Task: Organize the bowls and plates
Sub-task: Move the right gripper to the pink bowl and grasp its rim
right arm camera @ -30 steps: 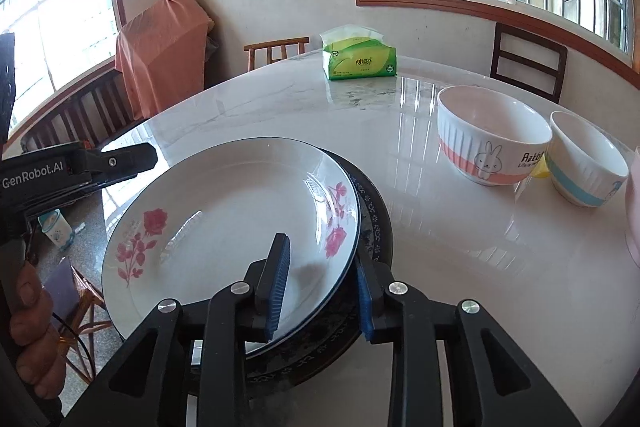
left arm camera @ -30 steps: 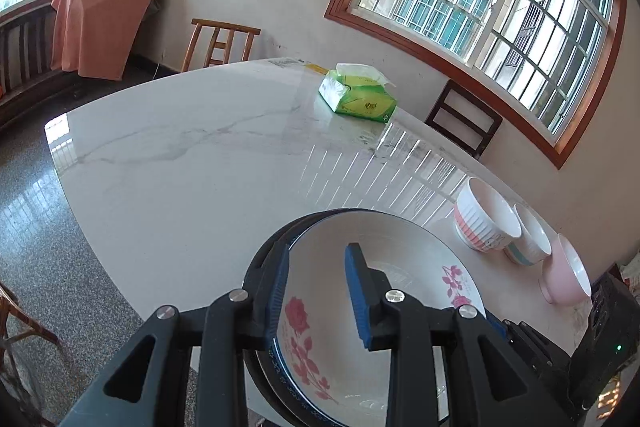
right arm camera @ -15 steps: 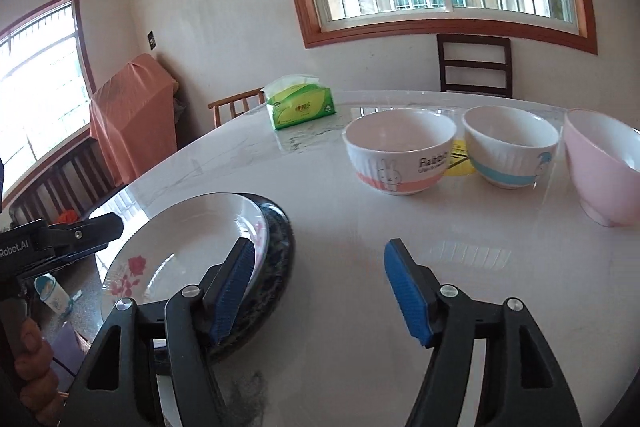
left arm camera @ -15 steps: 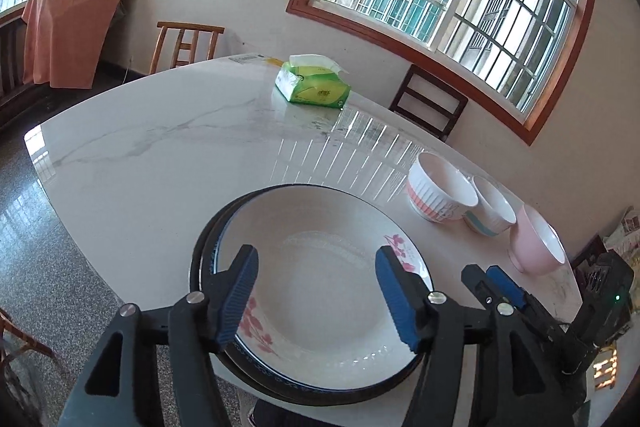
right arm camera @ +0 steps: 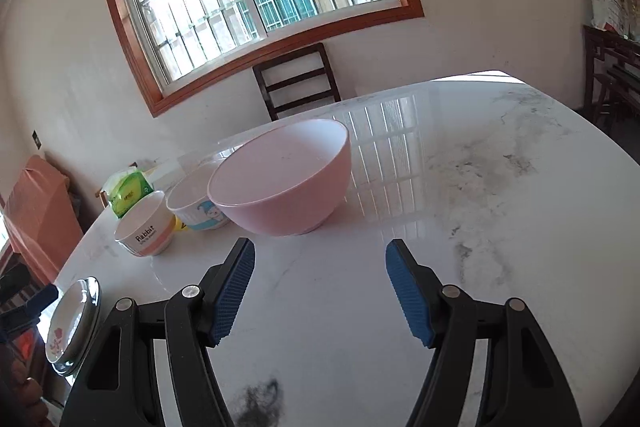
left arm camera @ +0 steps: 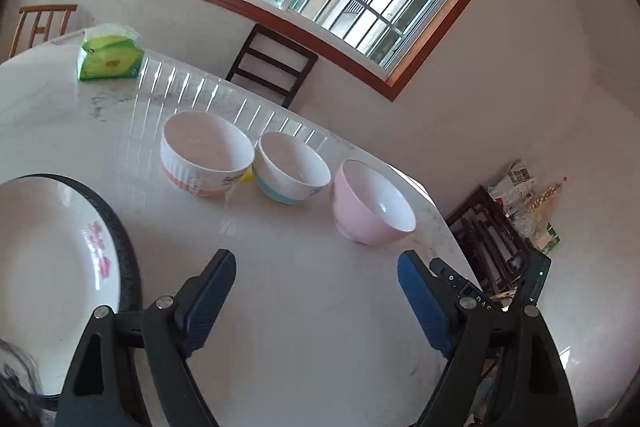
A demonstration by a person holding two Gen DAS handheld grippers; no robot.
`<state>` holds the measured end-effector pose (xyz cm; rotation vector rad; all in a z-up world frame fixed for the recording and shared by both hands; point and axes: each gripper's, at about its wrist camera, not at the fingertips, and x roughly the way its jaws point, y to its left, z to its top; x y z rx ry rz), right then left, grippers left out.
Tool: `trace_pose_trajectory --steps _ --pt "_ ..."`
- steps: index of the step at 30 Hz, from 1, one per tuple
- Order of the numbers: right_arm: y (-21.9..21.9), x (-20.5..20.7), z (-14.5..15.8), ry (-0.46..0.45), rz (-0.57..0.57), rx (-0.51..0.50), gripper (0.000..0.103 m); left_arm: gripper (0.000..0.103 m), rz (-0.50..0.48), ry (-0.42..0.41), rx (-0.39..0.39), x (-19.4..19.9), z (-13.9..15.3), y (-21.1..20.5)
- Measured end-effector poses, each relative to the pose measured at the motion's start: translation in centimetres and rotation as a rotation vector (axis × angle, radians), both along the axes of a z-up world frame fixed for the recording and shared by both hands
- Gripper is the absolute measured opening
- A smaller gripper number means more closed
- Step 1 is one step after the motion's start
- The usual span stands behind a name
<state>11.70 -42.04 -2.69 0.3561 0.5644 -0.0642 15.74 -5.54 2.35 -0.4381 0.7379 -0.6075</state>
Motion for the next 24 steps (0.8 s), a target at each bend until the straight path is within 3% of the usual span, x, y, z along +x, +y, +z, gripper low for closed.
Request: trace_pose_trajectory --steps 4,7,8,10,12,13,16,22,23,24 --pt "-2.3 3.8 2.6 0.125 0.131 -0.02 0.066 0.085 -0.037 0.222 -0.076 5.2 -0.4 -4.0" --pt "-3.9 7.4 5.0 0.21 0.183 -0.041 0.066 0.085 -0.019 0.338 -0.091 8.6 -0.7 -7.2" --pt "-4.2 9.0 5.5 0.255 0.213 -0.048 0.066 0.085 -0.008 0.357 -0.073 9.7 -0.7 -8.2" --pt "-5.0 12.0 6.1 0.313 0.226 -0.062 0.055 0.085 -0.002 0.385 -0.054 11.5 -0.8 -10.3" --pt "-5.6 14.7 6.0 0.387 0.247 -0.061 0.056 0.085 -0.003 0.418 -0.018 12.9 -1.0 -12.2" --pt "-6.0 16.0 5.7 0.415 0.255 -0.047 0.049 0.085 -0.008 0.436 -0.007 13.4 -1.2 -13.1" --pt "-6.4 18.5 4.8 0.475 0.266 -0.038 0.049 0.085 -0.019 0.446 0.068 14.7 -1.5 -15.6" --pt "-4.8 20.6 3.1 0.53 0.296 -0.109 0.047 0.084 -0.006 0.49 0.176 16.2 -2.8 -18.5" --pt "-4.5 20.8 2.8 0.541 0.298 -0.128 0.047 0.082 -0.005 0.489 0.194 16.2 -3.1 -18.7" --pt "-4.3 21.0 2.5 0.55 0.302 -0.141 0.04 0.073 -0.012 0.493 0.205 16.4 -3.3 -19.1"
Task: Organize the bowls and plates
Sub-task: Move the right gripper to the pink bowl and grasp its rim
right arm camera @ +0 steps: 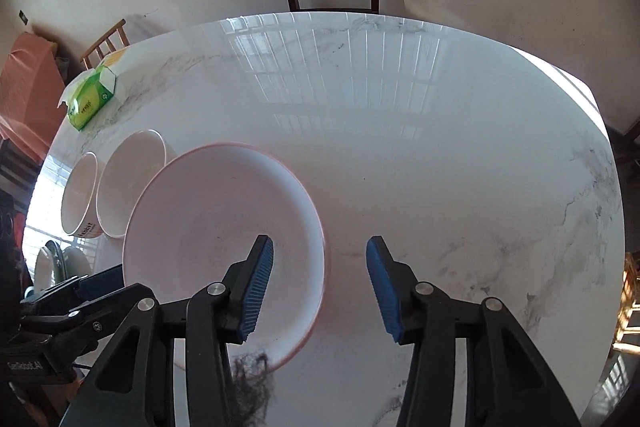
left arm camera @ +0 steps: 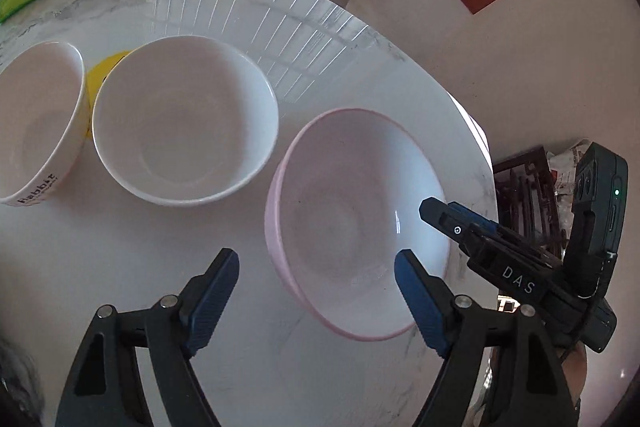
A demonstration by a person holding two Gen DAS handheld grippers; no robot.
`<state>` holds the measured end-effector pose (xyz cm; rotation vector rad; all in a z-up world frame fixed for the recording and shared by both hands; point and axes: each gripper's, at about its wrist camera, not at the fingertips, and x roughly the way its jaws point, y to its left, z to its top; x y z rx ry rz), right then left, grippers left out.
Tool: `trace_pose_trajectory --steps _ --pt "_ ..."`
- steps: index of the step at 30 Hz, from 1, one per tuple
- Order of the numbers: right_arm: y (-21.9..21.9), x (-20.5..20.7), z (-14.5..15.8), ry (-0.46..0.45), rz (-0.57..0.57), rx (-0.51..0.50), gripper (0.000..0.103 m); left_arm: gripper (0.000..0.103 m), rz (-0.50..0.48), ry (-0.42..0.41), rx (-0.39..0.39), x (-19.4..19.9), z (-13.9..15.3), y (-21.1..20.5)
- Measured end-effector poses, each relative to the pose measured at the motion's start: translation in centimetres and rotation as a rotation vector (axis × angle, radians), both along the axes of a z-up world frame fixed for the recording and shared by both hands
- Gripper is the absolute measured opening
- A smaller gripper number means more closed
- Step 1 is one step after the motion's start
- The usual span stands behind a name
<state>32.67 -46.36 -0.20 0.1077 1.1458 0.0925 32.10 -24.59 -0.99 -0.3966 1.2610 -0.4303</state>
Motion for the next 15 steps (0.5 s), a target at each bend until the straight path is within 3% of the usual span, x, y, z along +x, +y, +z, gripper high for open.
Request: trace_pose_trajectory --steps 1,3,4,10,15 --pt "0.1 0.2 -0.3 0.005 0.003 -0.017 0.027 0.055 -0.013 0.011 0.008 0.1 -0.4 -0.1" --pt "0.4 0.3 -0.8 0.009 0.007 -0.048 0.011 0.036 -0.025 0.018 0.064 0.1 -1.2 -0.3" --pt "0.4 0.3 -0.9 0.001 0.002 -0.064 0.011 0.026 -0.026 0.01 0.08 0.1 -1.4 -0.2" --pt "0.1 -1.7 -0.4 -0.002 0.005 -0.005 0.01 0.022 -0.024 0.0 0.079 -1.4 -1.2 1.8" --pt "2.1 -5.6 1.4 -0.013 0.041 0.025 0.01 0.022 -0.031 0.005 0.06 -4.5 -0.1 4.2"
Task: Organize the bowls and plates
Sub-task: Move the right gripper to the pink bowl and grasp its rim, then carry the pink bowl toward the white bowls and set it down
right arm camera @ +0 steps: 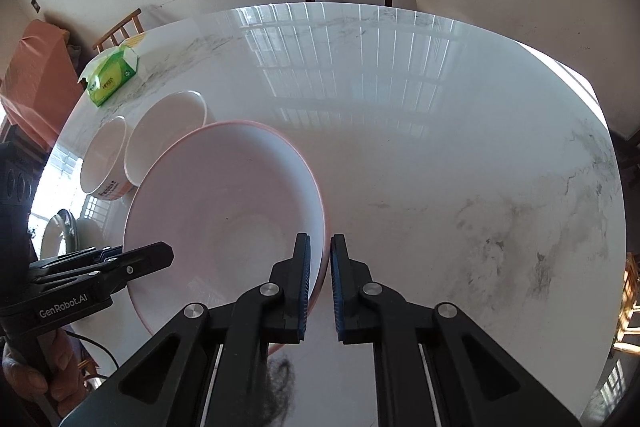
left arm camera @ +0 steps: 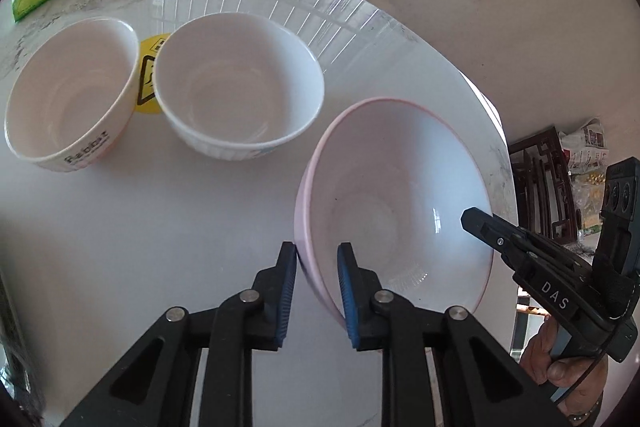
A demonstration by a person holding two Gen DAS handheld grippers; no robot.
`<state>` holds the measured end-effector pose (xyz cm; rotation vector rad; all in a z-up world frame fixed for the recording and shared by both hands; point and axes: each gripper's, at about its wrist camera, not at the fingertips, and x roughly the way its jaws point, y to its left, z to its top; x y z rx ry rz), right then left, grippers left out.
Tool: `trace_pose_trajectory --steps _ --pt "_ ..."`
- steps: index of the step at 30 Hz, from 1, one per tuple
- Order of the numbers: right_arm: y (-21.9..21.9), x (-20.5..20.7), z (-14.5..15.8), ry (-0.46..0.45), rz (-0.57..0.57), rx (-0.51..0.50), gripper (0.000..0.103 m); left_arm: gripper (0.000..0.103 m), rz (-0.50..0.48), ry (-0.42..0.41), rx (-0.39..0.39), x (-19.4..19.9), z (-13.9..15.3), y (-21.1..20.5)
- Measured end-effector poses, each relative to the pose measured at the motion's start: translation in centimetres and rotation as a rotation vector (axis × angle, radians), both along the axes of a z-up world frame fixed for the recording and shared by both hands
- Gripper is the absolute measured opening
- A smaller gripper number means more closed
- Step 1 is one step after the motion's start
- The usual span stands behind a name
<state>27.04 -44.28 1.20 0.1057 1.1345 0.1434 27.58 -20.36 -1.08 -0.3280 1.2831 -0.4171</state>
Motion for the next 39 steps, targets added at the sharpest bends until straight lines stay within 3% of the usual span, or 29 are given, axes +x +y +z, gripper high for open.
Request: trace_pose_trajectory --steps 7,17,26,34,39 --pt "5.8 -7.0 1.7 -0.009 0.067 0.038 0.012 0.021 0.01 -0.004 0.014 -5.3 2.7 6.4" --pt "13.9 -13.7 0.2 0.041 0.14 0.067 0.013 0.021 0.06 -0.014 0.062 -11.3 2.8 14.3" --pt "17.6 -14.8 -0.5 0.063 0.165 0.038 0.013 0.021 0.087 -0.007 0.063 -12.8 1.2 17.2" --pt "17.8 -14.8 -1.7 0.093 0.148 0.033 0.013 0.021 0.074 0.016 0.047 -12.3 -0.5 16.8" --pt "17.6 -14.4 -2.2 0.097 0.138 0.04 0.014 0.021 0.061 -0.011 0.044 -12.0 -0.7 16.3"
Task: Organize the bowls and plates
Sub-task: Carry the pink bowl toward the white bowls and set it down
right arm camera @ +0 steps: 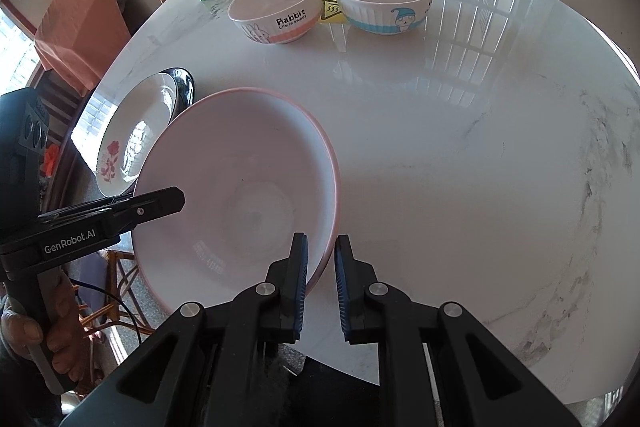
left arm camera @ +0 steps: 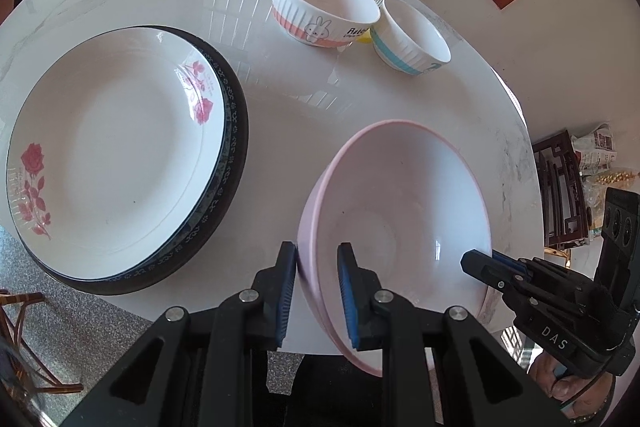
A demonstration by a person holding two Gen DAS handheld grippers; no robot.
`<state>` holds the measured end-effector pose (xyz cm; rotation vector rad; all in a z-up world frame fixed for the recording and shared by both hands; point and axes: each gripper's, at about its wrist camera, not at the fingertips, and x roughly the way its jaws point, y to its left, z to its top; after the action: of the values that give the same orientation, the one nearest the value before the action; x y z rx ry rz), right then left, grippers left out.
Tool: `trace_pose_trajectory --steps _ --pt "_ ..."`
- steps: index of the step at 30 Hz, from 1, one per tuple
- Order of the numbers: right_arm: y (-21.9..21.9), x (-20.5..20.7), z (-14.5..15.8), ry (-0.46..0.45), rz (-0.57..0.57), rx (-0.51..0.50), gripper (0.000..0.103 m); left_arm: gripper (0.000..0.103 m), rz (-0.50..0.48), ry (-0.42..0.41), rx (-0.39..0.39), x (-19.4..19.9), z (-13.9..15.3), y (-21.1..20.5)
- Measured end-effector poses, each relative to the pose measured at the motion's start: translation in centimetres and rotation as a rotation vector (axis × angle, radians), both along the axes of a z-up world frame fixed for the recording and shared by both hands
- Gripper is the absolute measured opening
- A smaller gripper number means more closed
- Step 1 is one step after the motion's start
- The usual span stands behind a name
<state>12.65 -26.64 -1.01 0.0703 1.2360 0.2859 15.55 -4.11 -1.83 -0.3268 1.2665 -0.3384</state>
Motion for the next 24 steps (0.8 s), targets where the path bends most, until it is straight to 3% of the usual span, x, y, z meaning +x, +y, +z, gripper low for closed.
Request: trace_pose_trajectory --steps 6,10,14,16,19,24 --pt "-0.3 0.1 0.2 -0.011 -0.011 0.004 0.02 0.025 -0.053 -0.034 -0.004 -0.1 0.1 -0.5" --pt "-1.3 0.2 2.2 -0.073 -0.017 0.06 0.031 0.028 -0.088 -0.095 0.06 -0.8 1.8 -0.3" --pt "-1.5 0.3 4.6 -0.125 0.003 0.113 0.031 0.029 -0.131 -0.164 0.123 -1.3 4.2 0.1" --pt "-1.4 0.8 5.5 -0.136 0.011 0.137 0.031 0.046 -0.134 -0.195 0.163 -0.8 5.5 0.4" --pt "-1.5 2.0 6.3 -0.114 0.004 0.213 0.031 0.049 -0.108 -0.238 0.16 0.5 7.3 1.5" --pt "-0.8 5.4 6.5 -0.045 -0.037 0.304 0.031 0.05 -0.078 -0.233 0.177 4.8 8.6 2.5"
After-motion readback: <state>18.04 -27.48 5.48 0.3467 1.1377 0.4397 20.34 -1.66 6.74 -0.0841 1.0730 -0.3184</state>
